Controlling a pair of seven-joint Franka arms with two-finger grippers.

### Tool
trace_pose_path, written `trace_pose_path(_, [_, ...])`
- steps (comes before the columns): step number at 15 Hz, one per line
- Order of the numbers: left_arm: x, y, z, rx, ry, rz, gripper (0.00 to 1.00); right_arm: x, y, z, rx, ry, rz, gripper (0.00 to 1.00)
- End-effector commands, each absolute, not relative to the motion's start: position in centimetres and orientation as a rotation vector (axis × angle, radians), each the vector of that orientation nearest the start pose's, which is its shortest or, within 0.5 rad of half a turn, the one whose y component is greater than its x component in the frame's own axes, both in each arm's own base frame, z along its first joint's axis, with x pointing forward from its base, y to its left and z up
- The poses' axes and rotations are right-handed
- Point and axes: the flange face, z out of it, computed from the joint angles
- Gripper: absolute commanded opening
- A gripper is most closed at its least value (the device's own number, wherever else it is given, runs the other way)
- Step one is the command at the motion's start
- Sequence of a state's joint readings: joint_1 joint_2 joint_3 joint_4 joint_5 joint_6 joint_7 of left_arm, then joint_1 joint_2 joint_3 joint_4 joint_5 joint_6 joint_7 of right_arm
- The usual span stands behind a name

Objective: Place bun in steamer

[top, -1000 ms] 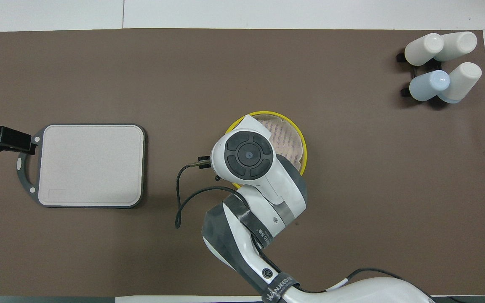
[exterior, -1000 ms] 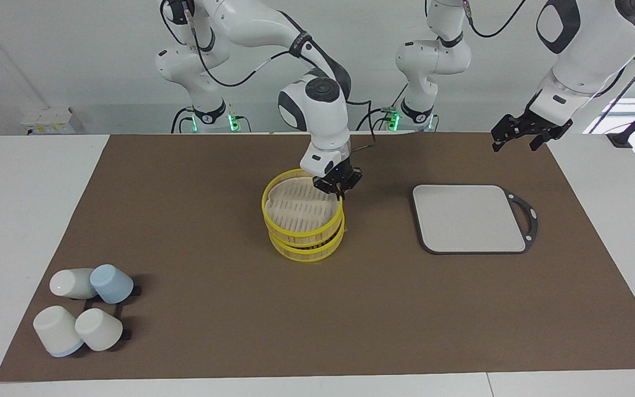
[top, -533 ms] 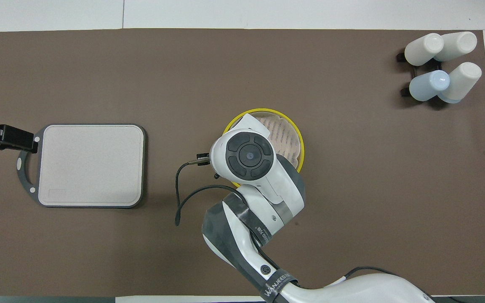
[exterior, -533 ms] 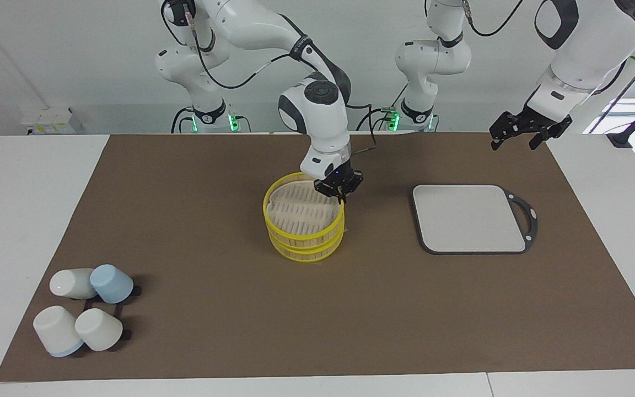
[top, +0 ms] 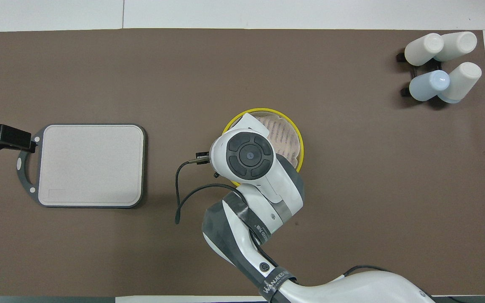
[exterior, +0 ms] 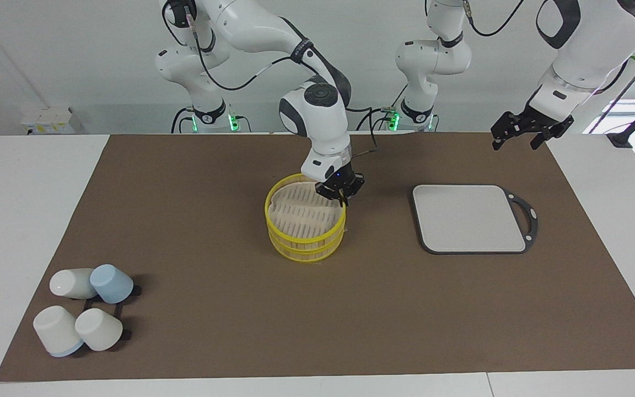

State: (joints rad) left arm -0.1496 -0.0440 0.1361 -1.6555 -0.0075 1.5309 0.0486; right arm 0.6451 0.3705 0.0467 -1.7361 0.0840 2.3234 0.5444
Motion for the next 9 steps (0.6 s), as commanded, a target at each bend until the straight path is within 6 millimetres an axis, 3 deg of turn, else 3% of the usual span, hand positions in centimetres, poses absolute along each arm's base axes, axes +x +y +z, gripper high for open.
trace_pose_path(1, [53.6, -0.6, 60.7, -3.177, 0.113, 0.133, 1.00, 51.8, 42.8, 38.1, -2.934, -0.104, -0.162, 0.94])
trace_pose_path(2, [53.6, -0.6, 60.7, -3.177, 0.113, 0.133, 1.00, 51.7, 42.9, 38.3, -2.942, -0.108, -0.146, 1.00])
trace_pose_path(3, [53.6, -0.6, 60.7, -3.177, 0.113, 0.133, 1.00, 51.8, 43.1, 39.1, -2.945, -0.115, -0.140, 1.00])
trace_pose_path(5, [53.6, -0.6, 60.7, -3.175, 0.115, 0.131, 1.00, 53.3, 41.9, 42.7, -2.971, -0.114, -0.127, 1.00])
trace_pose_path(7, [53.6, -0.6, 60.7, -3.175, 0.115, 0.131, 1.00, 55.8, 36.7, 47.6, -2.989, -0.012, -0.126, 1.00])
trace_pose_path(9, [53.6, -0.6, 60.7, -3.175, 0.115, 0.131, 1.00, 57.7, 28.8, 51.6, -3.008, 0.107, -0.105, 1.00])
